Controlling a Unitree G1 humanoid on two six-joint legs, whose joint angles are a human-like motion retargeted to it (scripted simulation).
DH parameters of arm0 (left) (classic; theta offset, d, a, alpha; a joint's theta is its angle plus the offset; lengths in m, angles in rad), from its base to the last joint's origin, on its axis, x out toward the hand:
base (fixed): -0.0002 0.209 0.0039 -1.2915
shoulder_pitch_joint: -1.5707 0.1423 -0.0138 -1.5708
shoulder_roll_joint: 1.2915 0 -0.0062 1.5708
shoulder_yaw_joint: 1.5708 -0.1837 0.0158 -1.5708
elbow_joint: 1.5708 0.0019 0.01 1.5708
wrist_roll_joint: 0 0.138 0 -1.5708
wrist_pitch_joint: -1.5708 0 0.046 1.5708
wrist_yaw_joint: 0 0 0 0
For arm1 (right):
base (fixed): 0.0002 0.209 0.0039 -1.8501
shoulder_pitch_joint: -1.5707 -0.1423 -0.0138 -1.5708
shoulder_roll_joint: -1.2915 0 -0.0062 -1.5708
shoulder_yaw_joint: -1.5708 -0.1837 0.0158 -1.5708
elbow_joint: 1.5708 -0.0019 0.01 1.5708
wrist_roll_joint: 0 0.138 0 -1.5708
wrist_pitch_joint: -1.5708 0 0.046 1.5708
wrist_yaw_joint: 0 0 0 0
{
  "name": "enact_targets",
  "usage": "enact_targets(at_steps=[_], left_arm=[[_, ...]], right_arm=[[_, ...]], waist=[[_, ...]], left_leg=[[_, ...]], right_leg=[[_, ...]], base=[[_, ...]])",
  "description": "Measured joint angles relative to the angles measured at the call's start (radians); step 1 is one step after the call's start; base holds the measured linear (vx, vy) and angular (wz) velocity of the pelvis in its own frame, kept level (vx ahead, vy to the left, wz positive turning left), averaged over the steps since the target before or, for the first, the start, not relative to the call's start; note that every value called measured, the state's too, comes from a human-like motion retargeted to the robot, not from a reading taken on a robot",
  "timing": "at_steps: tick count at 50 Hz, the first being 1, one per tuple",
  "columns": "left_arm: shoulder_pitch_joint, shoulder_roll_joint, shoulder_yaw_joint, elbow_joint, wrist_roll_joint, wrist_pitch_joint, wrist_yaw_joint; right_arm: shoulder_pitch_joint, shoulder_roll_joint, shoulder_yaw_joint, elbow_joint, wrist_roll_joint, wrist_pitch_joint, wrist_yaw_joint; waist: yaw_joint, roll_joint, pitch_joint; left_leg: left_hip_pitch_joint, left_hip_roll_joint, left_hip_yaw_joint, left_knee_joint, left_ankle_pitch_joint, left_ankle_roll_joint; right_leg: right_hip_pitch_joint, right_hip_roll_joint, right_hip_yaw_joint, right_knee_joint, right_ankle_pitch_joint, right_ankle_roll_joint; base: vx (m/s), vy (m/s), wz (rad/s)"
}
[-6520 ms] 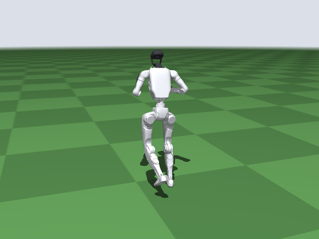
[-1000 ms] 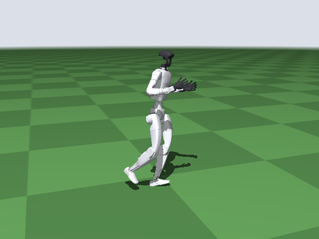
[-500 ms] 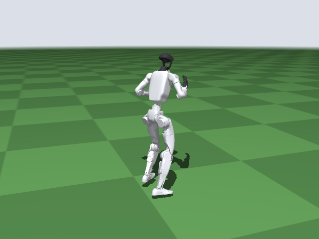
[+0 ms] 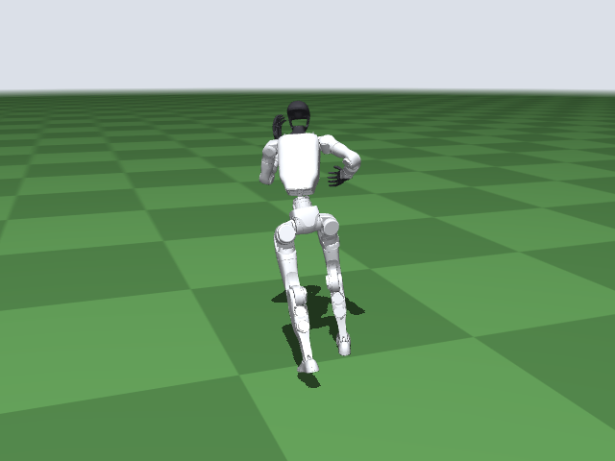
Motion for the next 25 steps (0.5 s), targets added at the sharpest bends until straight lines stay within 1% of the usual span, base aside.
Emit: enact_targets(at_steps=[2, 3, 4, 5, 6, 7, 8, 9, 10, 12, 13, 14, 15, 17, 18, 20, 22, 23, 25], left_arm=[[0.071, 0.009, 0.011, -0.016, 0.037, 0.017, -0.006], [0.126, 0.012, 0.016, -0.021, 0.040, 0.032, -0.025], [0.193, 0.011, 0.016, -0.019, 0.028, 0.047, -0.068], [0.266, 0.008, 0.013, -0.012, 0.007, 0.062, -0.124], [0.345, 0.000, 0.003, 0.014, -0.024, 0.074, -0.157], [0.432, -0.003, -0.009, 0.045, -0.059, 0.082, -0.180], [0.535, 0.008, -0.021, 0.081, -0.101, 0.084, -0.181], [0.644, 0.020, -0.028, 0.115, -0.130, 0.089, -0.189], [0.756, 0.032, -0.032, 0.148, -0.153, 0.094, -0.199], [1.040, 0.101, 0.025, 0.105, -0.304, 0.079, -0.248], [1.178, 0.143, 0.060, 0.056, -0.382, 0.072, -0.273], [1.298, 0.188, 0.095, 0.005, -0.433, 0.067, -0.288], [1.409, 0.234, 0.131, -0.046, -0.472, 0.062, -0.299], [1.544, 0.281, 0.179, -0.101, -0.465, 0.062, -0.329], [1.573, 0.283, 0.198, -0.115, -0.451, 0.069, -0.354], [1.577, 0.261, 0.218, -0.127, -0.417, 0.092, -0.411], [1.481, 0.222, 0.191, -0.114, -0.376, 0.129, -0.450], [1.408, 0.203, 0.166, -0.098, -0.357, 0.150, -0.461], [1.195, 0.158, 0.076, -0.024, -0.322, 0.171, -0.446]], right_arm=[[-0.030, 0.005, 0.027, 0.045, -0.066, 0.028, 0.013], [-0.061, 0.013, 0.053, 0.072, -0.110, 0.041, 0.004], [-0.109, 0.012, 0.087, 0.104, -0.136, 0.059, -0.001], [-0.166, 0.007, 0.125, 0.139, -0.154, 0.080, -0.004], [-0.242, 0.023, 0.179, 0.183, -0.163, 0.063, -0.042], [-0.323, 0.033, 0.225, 0.223, -0.171, 0.045, -0.081], [-0.414, 0.031, 0.256, 0.255, -0.177, 0.029, -0.122], [-0.509, 0.034, 0.274, 0.261, -0.186, 0.017, -0.158], [-0.606, 0.039, 0.285, 0.255, -0.196, 0.008, -0.191], [-0.802, 0.081, 0.278, 0.172, -0.200, -0.003, -0.228], [-0.870, 0.111, 0.263, 0.110, -0.195, -0.007, -0.239], [-0.914, 0.140, 0.252, 0.046, -0.187, -0.013, -0.252], [-0.948, 0.168, 0.244, -0.020, -0.178, -0.020, -0.264], [-0.947, 0.192, 0.244, -0.130, -0.167, -0.040, -0.257], [-0.941, 0.207, 0.254, -0.170, -0.172, -0.046, -0.238], [-0.882, 0.223, 0.268, -0.222, -0.157, -0.054, -0.177], [-0.788, 0.227, 0.272, -0.215, -0.129, -0.038, -0.118], [-0.742, 0.234, 0.275, -0.188, -0.131, -0.025, -0.103], [-0.660, 0.248, 0.288, -0.086, -0.165, -0.009, -0.113]], waist=[[0.003, -0.024, 0.032], [0.013, -0.045, 0.057], [0.033, -0.065, 0.076], [0.059, -0.083, 0.093], [0.083, -0.081, 0.104], [0.112, -0.076, 0.108], [0.149, -0.061, 0.094], [0.189, -0.058, 0.085], [0.230, -0.061, 0.079], [0.320, -0.112, 0.012], [0.375, -0.152, -0.023], [0.433, -0.196, -0.054], [0.492, -0.242, -0.083], [0.590, -0.293, -0.119], [0.627, -0.300, -0.112], [0.679, -0.260, -0.068], [0.694, -0.205, -0.018], [0.691, -0.189, -0.002], [0.666, -0.189, 0.026]], left_leg=[[0.092, -0.016, -0.017, 0.011, 0.149, 0.016], [0.124, -0.031, -0.021, 0.065, 0.189, 0.037], [0.109, -0.049, -0.012, 0.194, 0.179, 0.057], [0.070, -0.066, 0.004, 0.359, 0.144, 0.075], [-0.016, -0.075, 0.005, 0.554, 0.069, 0.111], [-0.113, -0.074, 0.011, 0.742, -0.009, 0.138], [-0.234, -0.056, 0.029, 0.920, -0.094, 0.147], [-0.337, -0.055, 0.045, 1.040, -0.177, 0.180], [-0.431, -0.061, 0.059, 1.132, -0.258, 0.225], [-0.604, -0.063, 0.148, 1.161, -0.361, 0.268], [-0.659, -0.069, 0.207, 1.112, -0.384, 0.280], [-0.690, -0.080, 0.267, 1.021, -0.385, 0.284], [-0.710, -0.094, 0.327, 0.909, -0.375, 0.284], [-0.674, -0.138, 0.406, 0.569, -0.287, 0.239], [-0.626, -0.156, 0.423, 0.374, -0.225, 0.196], [-0.511, -0.157, 0.400, 0.068, -0.141, 0.087], [-0.446, -0.128, 0.318, -0.036, -0.116, 0.018], [-0.432, -0.113, 0.277, -0.031, -0.105, 0.009], [-0.427, -0.107, 0.219, 0.075, -0.138, 0.049]], right_leg=[[0.067, -0.003, 0.000, -0.129, 0.035, 0.018], [0.110, -0.009, 0.018, -0.155, 0.058, 0.018], [0.144, -0.015, 0.051, -0.153, 0.076, 0.005], [0.173, -0.021, 0.093, -0.136, 0.091, -0.015], [0.182, -0.027, 0.108, -0.079, 0.057, -0.030], [0.174, -0.031, 0.119, -0.002, 0.009, -0.048], [0.131, -0.031, 0.120, 0.112, -0.068, -0.070], [0.128, -0.033, 0.118, 0.153, -0.119, -0.072], [0.143, -0.036, 0.113, 0.158, -0.158, -0.064], [0.153, -0.056, 0.128, 0.149, -0.168, -0.046], [0.177, -0.070, 0.148, 0.119, -0.136, -0.033], [0.209, -0.086, 0.172, 0.080, -0.075, -0.021], [0.246, -0.104, 0.198, 0.038, 0.002, -0.008], [0.355, -0.125, 0.234, -0.064, 0.229, 0.019], [0.425, -0.117, 0.252, -0.114, 0.342, 0.030], [0.585, -0.055, 0.309, -0.169, 0.494, 0.041], [0.659, 0.011, 0.352, -0.093, 0.468, 0.020], [0.649, 0.032, 0.347, -0.012, 0.411, 0.001], [0.557, 0.023, 0.289, 0.211, 0.262, -0.040]], base=[[1.31, -0.34, 0.80], [1.29, -0.35, 0.38], [1.28, -0.35, 0.07], [1.23, -0.34, -0.02], [1.21, -0.33, 0.01], [1.20, -0.32, 0.07], [1.20, -0.31, -0.01], [1.18, -0.31, -0.06], [1.21, -0.30, -0.17], [1.34, -0.27, -0.44], [1.47, -0.19, -0.73], [1.54, -0.13, -0.88], [1.61, -0.04, -0.81], [1.67, 0.08, -0.62], [1.70, 0.15, -0.48], [1.72, 0.16, -0.30], [1.68, 0.13, 0.08], [1.62, 0.11, 0.37], [1.57, 0.09, 0.63]])
